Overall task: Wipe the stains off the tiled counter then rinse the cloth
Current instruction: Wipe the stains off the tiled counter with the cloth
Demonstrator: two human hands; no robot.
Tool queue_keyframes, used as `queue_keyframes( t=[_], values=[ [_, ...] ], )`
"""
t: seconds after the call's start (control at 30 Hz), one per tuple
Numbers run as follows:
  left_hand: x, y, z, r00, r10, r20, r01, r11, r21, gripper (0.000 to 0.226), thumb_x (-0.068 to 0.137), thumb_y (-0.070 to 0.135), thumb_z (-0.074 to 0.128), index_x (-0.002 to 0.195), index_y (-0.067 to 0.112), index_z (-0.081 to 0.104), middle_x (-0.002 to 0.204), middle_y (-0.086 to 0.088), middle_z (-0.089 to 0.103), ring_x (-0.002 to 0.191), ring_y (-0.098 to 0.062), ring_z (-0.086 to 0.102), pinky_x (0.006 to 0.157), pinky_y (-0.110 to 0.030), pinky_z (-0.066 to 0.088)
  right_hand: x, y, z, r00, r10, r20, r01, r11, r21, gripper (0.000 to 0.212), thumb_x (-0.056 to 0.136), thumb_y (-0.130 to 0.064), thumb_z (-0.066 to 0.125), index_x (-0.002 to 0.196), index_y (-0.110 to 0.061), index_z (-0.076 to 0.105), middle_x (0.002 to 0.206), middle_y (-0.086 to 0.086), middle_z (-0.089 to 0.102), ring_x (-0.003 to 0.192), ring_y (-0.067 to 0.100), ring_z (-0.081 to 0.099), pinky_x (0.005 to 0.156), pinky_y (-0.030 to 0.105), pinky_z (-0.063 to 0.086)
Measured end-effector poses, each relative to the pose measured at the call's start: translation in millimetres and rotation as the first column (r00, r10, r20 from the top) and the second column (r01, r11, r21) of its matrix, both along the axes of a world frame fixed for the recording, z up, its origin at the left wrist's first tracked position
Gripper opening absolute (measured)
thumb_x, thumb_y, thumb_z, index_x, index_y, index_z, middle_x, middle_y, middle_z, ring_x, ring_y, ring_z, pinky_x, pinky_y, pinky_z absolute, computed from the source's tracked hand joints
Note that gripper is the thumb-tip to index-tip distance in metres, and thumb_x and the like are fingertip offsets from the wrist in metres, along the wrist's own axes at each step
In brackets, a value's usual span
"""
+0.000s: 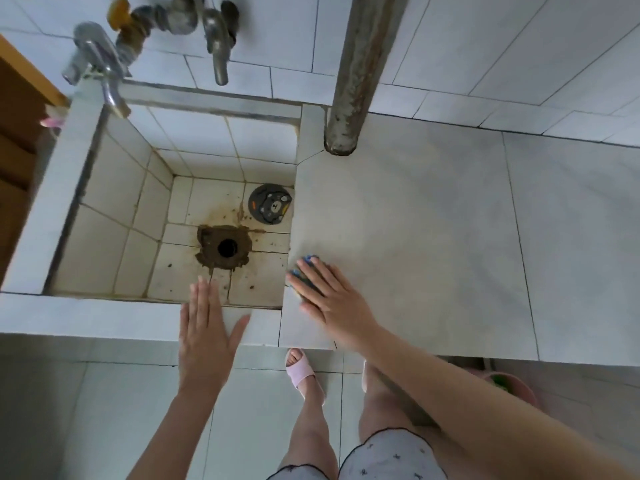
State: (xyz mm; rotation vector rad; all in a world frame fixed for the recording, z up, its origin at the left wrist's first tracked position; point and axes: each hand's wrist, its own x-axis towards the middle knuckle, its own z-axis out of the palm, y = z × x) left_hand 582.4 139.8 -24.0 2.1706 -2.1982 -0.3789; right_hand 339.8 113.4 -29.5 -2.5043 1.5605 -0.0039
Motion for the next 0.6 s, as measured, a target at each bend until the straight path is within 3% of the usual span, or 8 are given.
queue_keyframes(
  t=[0.1, 0.2, 0.33, 0.43, 0.5, 0.6],
  values=[
    [3, -5, -1, 0.999, 0.037, -0.013, -0.037, 0.999, 0.002, 0.082, 0.089, 0.061, 0.022, 0.148, 0.005, 0.009, 0.157, -0.013, 0.008, 0.145, -0.025, 0.007, 0.117, -0.043, 0.012, -13, -57, 3, 0.995, -0.098, -0.018, 0.099, 0.994, 0.053, 0.052, 0.101, -0.044, 0.009, 0.147, -0.027, 0.026, 0.154, 0.001, 0.023, 0.144, 0.022, 0.016, 0.116, 0.038, 0.017],
    [3, -6, -3, 0.997, 0.07, -0.016, -0.07, 0.998, -0.002, 0.082, 0.09, 0.061, 0.018, 0.148, 0.004, 0.01, 0.156, -0.013, 0.008, 0.145, -0.025, 0.006, 0.117, -0.041, 0.01, -32, -118, 5, 0.987, -0.159, -0.015, 0.159, 0.985, 0.067, 0.061, 0.095, -0.05, -0.005, 0.149, -0.028, 0.014, 0.158, 0.001, 0.008, 0.146, 0.019, 0.002, 0.118, 0.033, 0.001],
    [2, -6, -6, 0.997, 0.082, -0.003, -0.082, 0.996, -0.021, 0.079, 0.091, 0.059, 0.021, 0.147, 0.003, 0.016, 0.155, -0.012, 0.014, 0.144, -0.025, 0.011, 0.119, -0.036, 0.006, -56, -179, 5, 0.951, -0.308, -0.039, 0.31, 0.947, 0.088, 0.05, 0.102, -0.038, 0.013, 0.149, -0.027, 0.002, 0.158, 0.002, -0.004, 0.146, 0.02, -0.007, 0.116, 0.032, -0.005],
    [2, -7, -9, 0.996, 0.094, 0.006, -0.094, 0.995, -0.025, 0.079, 0.091, 0.057, 0.026, 0.148, 0.003, 0.016, 0.156, -0.011, 0.015, 0.145, -0.023, 0.01, 0.119, -0.035, 0.004, -54, -177, 0, 0.936, -0.346, -0.059, 0.349, 0.936, 0.04, 0.055, 0.098, -0.042, 0.006, 0.15, -0.023, 0.005, 0.158, 0.004, 0.0, 0.146, 0.023, -0.004, 0.116, 0.034, -0.004],
    [2, -7, -10, 0.995, 0.095, 0.026, -0.094, 0.995, -0.019, 0.078, 0.091, 0.056, 0.025, 0.148, 0.004, 0.014, 0.156, -0.011, 0.014, 0.145, -0.023, 0.009, 0.119, -0.036, 0.005, -43, -153, -1, 0.949, -0.311, -0.045, 0.312, 0.95, 0.02, 0.06, 0.095, -0.045, 0.001, 0.15, -0.021, 0.01, 0.158, 0.006, 0.006, 0.146, 0.024, 0.001, 0.117, 0.034, -0.002],
    [0, -7, -10, 0.994, 0.109, 0.029, -0.109, 0.994, -0.016, 0.077, 0.092, 0.056, 0.022, 0.148, 0.004, 0.013, 0.156, -0.011, 0.014, 0.145, -0.022, 0.008, 0.119, -0.037, 0.006, -26, -93, 3, 0.993, -0.116, 0.002, 0.116, 0.993, 0.014, 0.055, 0.101, -0.04, 0.008, 0.148, -0.016, 0.023, 0.155, 0.01, 0.021, 0.144, 0.029, 0.015, 0.116, 0.04, 0.013]
  ],
)
